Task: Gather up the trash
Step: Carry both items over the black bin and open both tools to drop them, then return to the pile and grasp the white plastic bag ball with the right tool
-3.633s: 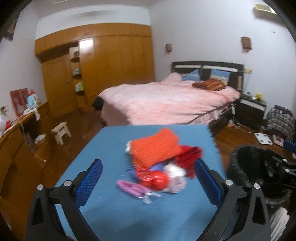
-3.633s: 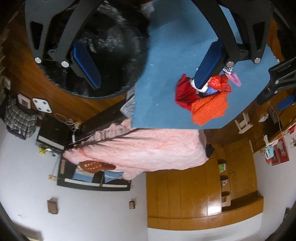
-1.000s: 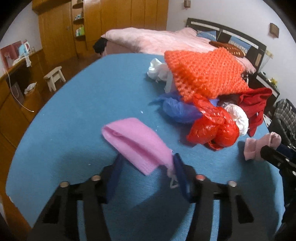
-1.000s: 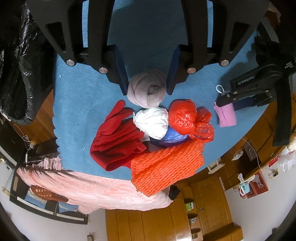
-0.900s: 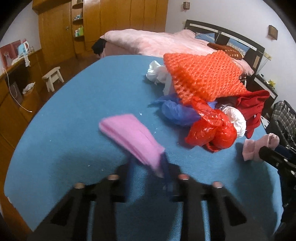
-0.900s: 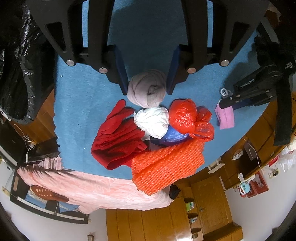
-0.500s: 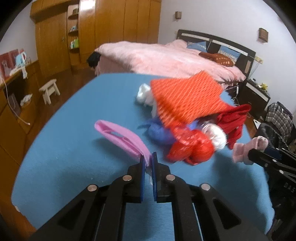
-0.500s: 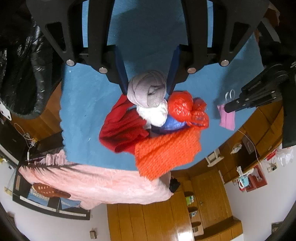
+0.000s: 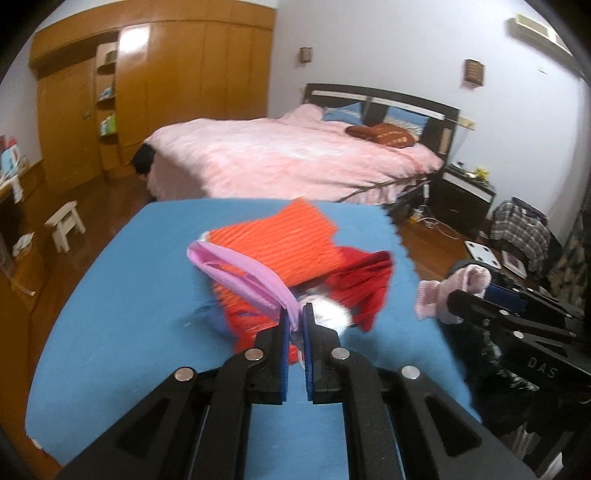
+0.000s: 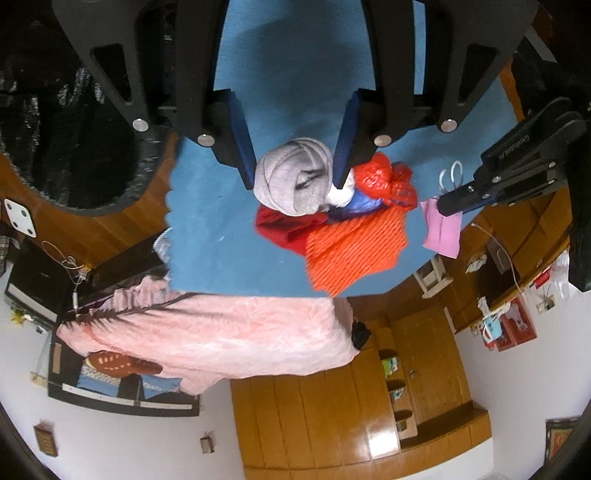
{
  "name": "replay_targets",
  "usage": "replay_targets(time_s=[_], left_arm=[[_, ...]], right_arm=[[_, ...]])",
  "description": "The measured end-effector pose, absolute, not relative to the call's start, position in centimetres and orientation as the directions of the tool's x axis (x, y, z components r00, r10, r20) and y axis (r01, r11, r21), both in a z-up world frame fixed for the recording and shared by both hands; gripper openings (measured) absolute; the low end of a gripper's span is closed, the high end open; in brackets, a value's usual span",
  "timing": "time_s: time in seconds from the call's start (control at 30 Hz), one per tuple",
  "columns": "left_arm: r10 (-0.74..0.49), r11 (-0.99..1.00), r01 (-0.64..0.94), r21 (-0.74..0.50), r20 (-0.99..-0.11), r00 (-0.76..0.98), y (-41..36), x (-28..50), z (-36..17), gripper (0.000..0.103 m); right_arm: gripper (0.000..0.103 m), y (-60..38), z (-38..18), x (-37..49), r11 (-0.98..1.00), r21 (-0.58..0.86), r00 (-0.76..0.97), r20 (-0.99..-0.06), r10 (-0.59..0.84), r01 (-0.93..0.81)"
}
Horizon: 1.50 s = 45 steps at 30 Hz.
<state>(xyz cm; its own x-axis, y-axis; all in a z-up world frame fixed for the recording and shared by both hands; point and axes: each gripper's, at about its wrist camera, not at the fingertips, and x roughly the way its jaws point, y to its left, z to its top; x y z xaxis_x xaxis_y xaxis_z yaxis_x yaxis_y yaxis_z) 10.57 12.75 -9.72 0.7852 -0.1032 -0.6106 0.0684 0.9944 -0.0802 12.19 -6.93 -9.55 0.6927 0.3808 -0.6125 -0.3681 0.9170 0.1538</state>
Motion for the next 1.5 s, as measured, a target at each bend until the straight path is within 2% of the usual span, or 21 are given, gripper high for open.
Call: replay_targets(time_s=[0.33, 0.67, 1.0, 1.03, 1.07, 1.13, 1.17, 1.23, 1.33, 1.43, 1.5], left_arm=[[-0.262, 0.96, 0.268, -0.079, -0.591, 0.763, 4.1, 12.0, -8.8, 0.007], [-0.422, 0.885, 0.454, -0.101, -0.582, 0.695, -5.4, 13.9, -9.0, 0.007], [-0.509, 0.819, 0.561, -0.122, -0.607, 0.61, -11.6, 14.9, -10.5, 0.007], [-0.517, 0.813, 0.568, -0.129, -0.611, 0.6, -11.8, 15.0, -10.7, 0.014], [-0.527, 0.805, 0.577, -0.139, -0.615, 0.587, -12.0, 15.1, -10.9, 0.037], [-0.532, 0.805, 0.574, -0.152, -0.612, 0.585, -12.1, 15.3, -10.9, 0.064], [-0.535, 0.806, 0.572, -0.154, -0.605, 0.59, -11.6, 15.1, -10.9, 0.065], [-0.529, 0.809, 0.568, -0.149, -0.605, 0.595, -11.0, 15.0, -10.9, 0.071], [-0.507, 0.829, 0.541, -0.144, -0.602, 0.616, -9.6, 15.0, -10.7, 0.077], [-0.467, 0.86, 0.493, -0.132, -0.595, 0.654, -7.5, 15.0, -10.5, 0.087], [-0.445, 0.877, 0.462, -0.133, -0.59, 0.674, -5.7, 14.8, -10.2, 0.089]], right_arm=[[0.041, -14.0, -8.6, 11.2, 0.961, 0.141, 0.751, -0.6, 0.276, -0.24], [0.041, -23.7, -9.7, 9.6, 0.996, 0.084, 0.78, -0.621, 0.076, -0.029], [0.043, -29.4, -11.5, 8.5, 0.992, 0.073, 0.767, -0.64, -0.031, 0.101], [0.044, -29.6, -11.6, 8.5, 0.992, 0.071, 0.766, -0.642, -0.037, 0.107], [0.046, -29.8, -11.8, 8.4, 0.991, 0.068, 0.765, -0.642, -0.043, 0.112], [0.06, -29.9, -11.9, 8.2, 0.99, 0.063, 0.765, -0.642, -0.057, 0.127], [0.063, -30.0, -11.8, 8.1, 0.989, 0.064, 0.767, -0.639, -0.063, 0.134], [0.078, -29.9, -11.7, 8.4, 0.987, 0.062, 0.77, -0.634, -0.074, 0.146], [0.09, -29.9, -11.5, 8.3, 0.986, 0.057, 0.777, -0.623, -0.088, 0.158], [0.094, -29.4, -11.3, 8.3, 0.987, 0.061, 0.783, -0.616, -0.081, 0.15], [0.095, -28.8, -11.0, 8.4, 0.988, 0.065, 0.787, -0.613, -0.071, 0.139]])
